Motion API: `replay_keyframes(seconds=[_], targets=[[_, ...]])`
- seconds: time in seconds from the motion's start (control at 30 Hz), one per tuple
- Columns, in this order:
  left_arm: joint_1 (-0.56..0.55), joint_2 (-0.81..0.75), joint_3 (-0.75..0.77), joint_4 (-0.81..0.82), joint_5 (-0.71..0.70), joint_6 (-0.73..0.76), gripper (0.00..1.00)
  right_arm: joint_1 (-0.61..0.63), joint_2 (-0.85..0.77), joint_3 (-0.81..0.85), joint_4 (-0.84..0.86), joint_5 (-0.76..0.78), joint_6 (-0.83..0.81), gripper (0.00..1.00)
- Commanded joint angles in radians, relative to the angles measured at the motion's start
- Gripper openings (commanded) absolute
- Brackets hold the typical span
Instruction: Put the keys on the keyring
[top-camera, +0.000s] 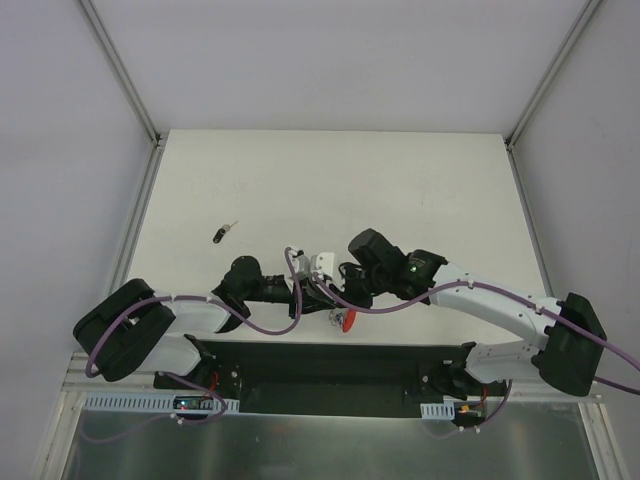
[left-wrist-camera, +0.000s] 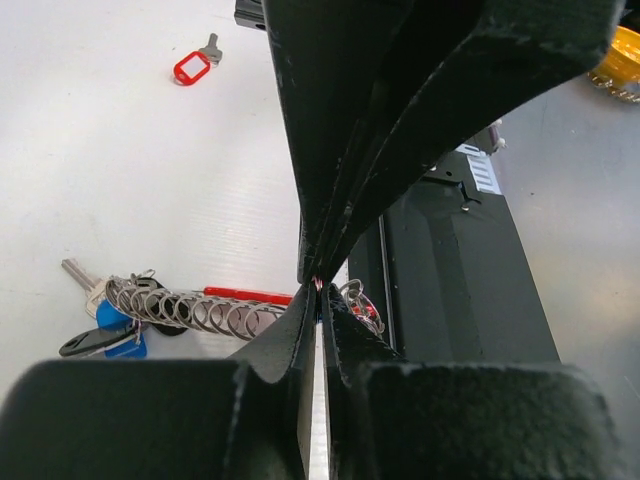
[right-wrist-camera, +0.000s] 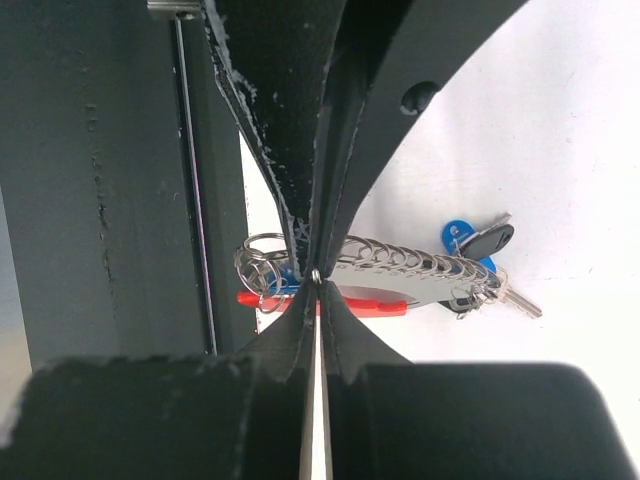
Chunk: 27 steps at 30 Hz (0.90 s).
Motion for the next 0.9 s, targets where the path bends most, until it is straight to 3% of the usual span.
replay_keyframes(seconds=[0.0, 0.07, 0.3, 0.7, 0.87], targets=[[-0.016, -0.009, 0.03, -0.004, 0.009, 0.043, 0.0, 0.006, -0.041, -0.006, 0.041, -0.021, 0.025, 0.02], [-0.016, -0.026, 0.019, -0.004, -0.018, 0.049, 0.0, 0.004, -0.056, -0.026, 0.068, -0.005, 0.064, 0.08], [-0.016, -0.063, -0.055, 0.079, -0.098, 0.045, 0.0, -0.172, -0.236, -0.225, 0.301, -0.073, 0.281, 0.41], [-0.014, 0.011, -0.095, 0.33, -0.113, -0.052, 0.0, -0.207, -0.207, -0.313, 0.473, -0.172, 0.344, 0.36], [-0.014, 0.032, -0.089, 0.355, -0.113, -0.067, 0.0, -0.206, -0.176, -0.316, 0.521, -0.208, 0.359, 0.35]])
